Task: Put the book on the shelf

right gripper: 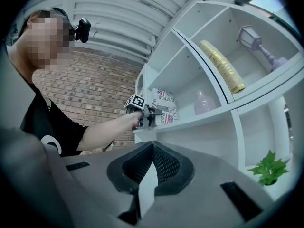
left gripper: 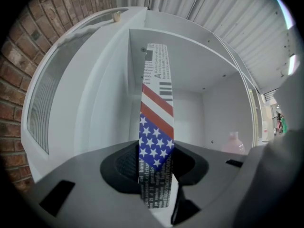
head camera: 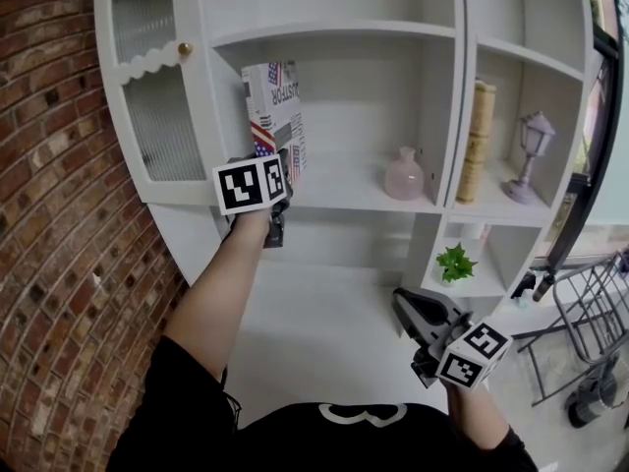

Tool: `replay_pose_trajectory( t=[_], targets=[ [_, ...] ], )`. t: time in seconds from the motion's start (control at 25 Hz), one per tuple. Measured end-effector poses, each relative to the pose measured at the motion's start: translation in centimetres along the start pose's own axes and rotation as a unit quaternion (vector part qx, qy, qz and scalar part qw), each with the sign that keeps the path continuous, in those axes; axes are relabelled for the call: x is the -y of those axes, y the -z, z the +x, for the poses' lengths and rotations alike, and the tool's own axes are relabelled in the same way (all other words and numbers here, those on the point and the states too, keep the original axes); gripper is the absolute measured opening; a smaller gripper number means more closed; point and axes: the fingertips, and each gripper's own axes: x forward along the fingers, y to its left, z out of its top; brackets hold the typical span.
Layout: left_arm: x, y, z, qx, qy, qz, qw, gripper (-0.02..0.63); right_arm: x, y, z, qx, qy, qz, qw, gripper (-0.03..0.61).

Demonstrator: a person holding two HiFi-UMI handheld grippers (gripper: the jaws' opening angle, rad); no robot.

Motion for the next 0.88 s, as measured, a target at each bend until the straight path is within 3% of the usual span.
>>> replay_pose_trajectory(
  t=[0.44, 0.64, 0.88],
  targets=[
    [0.5, 0.4, 0.4, 0.002, 0.011, -0.009, 0.9999, 0.166, 0.1, 0.7, 0.1, -0.006, 0.008, 0.006, 1.000, 0.009],
    [1.4, 0.1, -0.4, 0.019, 0.037, -0.018, 0.9989, 0.316, -0.3, 0.7, 0.0, -0.006, 0.008, 0.009, 1.000, 0.009],
    [2.4, -0.7, -3.7, 0.053, 0.061, -0.001, 0.9967, 0.373, -1.5, 1.0, 0.1, -0.014, 0.006, 0.008, 1.000, 0.009]
  ],
)
